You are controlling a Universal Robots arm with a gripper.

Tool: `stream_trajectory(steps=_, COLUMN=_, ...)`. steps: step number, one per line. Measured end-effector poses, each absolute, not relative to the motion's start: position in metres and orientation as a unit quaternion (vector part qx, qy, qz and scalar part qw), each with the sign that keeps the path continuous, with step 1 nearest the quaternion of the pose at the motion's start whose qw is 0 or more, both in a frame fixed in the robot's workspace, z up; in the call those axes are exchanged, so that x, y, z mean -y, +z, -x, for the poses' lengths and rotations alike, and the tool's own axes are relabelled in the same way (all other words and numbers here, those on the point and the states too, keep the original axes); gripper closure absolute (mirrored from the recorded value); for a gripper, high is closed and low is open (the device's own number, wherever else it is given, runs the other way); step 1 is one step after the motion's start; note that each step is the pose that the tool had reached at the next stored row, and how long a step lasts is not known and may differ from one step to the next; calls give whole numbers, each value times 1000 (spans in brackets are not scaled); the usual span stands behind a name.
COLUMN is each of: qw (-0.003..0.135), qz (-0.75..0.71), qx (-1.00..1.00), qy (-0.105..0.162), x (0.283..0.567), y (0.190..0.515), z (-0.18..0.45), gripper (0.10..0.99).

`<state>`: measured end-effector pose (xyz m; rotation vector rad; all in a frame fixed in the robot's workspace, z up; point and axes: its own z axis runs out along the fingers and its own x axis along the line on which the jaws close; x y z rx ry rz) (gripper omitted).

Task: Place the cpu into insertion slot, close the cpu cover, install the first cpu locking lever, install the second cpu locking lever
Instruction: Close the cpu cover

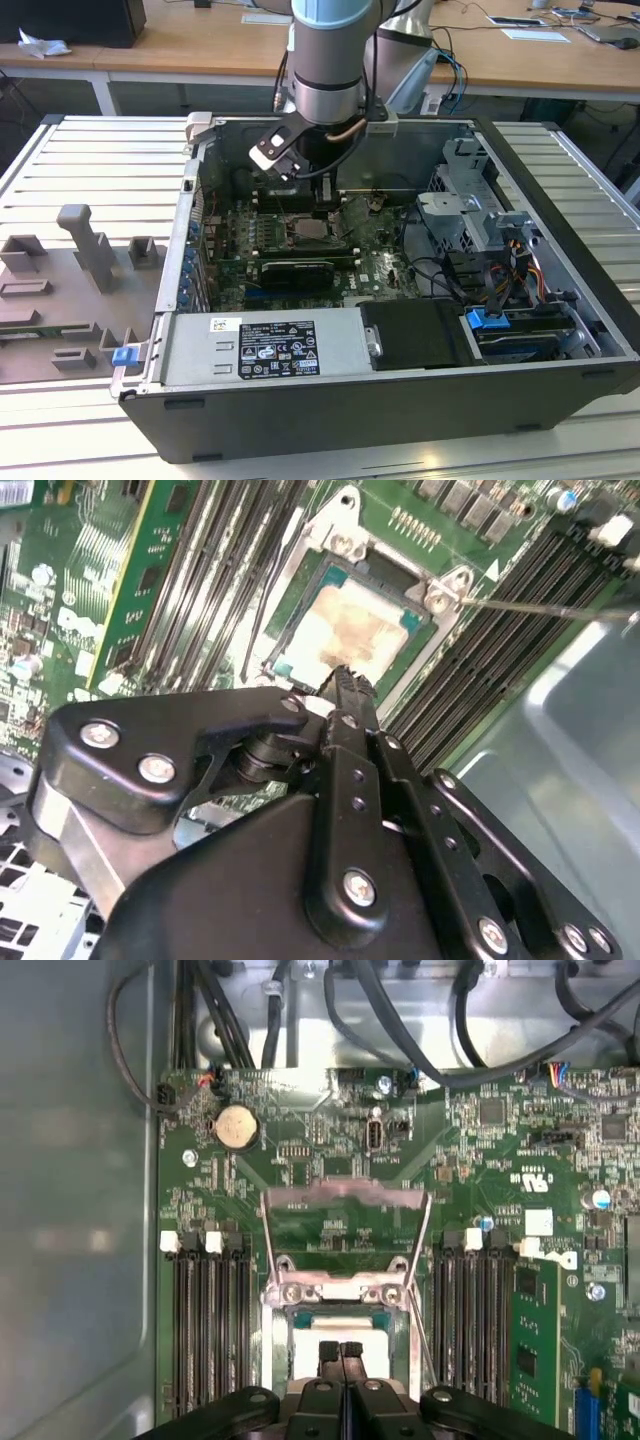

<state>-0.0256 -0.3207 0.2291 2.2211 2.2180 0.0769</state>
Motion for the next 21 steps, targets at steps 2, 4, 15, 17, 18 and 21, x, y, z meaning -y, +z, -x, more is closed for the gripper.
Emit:
stream_trajectory(steps=2, qw=1, qz=-707, qx=-706, qy=24, x=321, y=230, z=25, gripper=980)
stream_trajectory(steps=4, qw=1, qz=-707, qx=-706, qy=24, x=321, y=234, z=25, gripper=980)
stream_trajectory(steps=15, qw=1, qz=-707, qx=-706, qy=24, x=321, y=262, z=25, gripper=980)
stream_trajectory(steps=17, qw=1, qz=-707, qx=-706, qy=25, x=321, y=266, z=24, gripper=980)
stream_trajectory(steps=18, qw=1, qz=-707, qx=-706, qy=25, x=321, y=266, z=21, gripper=980)
stream_trajectory(steps=21, qw=1, qz=-707, qx=-706, qy=24, x=321, y=267, z=7, gripper=980)
